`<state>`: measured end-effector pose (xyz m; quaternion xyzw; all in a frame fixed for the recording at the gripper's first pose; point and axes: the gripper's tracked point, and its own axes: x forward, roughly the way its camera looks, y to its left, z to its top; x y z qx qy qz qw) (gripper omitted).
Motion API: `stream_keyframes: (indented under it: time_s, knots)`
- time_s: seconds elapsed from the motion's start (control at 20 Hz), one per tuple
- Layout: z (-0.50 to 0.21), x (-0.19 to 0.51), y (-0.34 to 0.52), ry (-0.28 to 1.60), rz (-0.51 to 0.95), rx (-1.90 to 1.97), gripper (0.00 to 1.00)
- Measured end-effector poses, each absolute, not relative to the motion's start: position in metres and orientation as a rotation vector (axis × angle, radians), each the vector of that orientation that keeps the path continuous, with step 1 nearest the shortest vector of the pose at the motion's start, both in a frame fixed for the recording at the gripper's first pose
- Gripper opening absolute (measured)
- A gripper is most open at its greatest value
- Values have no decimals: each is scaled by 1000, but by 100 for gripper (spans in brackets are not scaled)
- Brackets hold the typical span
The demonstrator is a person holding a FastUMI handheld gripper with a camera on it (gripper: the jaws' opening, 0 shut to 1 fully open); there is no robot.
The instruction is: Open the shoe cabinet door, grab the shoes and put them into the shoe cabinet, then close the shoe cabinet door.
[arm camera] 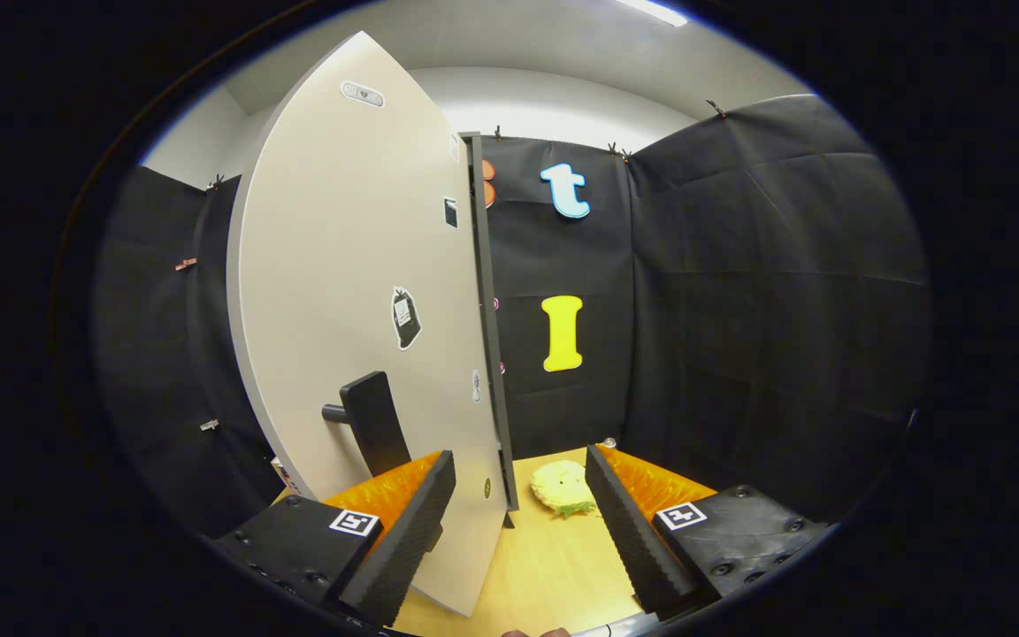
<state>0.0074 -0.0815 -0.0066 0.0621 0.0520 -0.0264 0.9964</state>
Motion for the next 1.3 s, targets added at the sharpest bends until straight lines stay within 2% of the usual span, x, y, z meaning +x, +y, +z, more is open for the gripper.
stream_keyframes:
  time_s: [0.55,1.3]
  knots:
    - [-5,41,36,111,109,164,98]
    - [10,47,65,44,143,33,98]
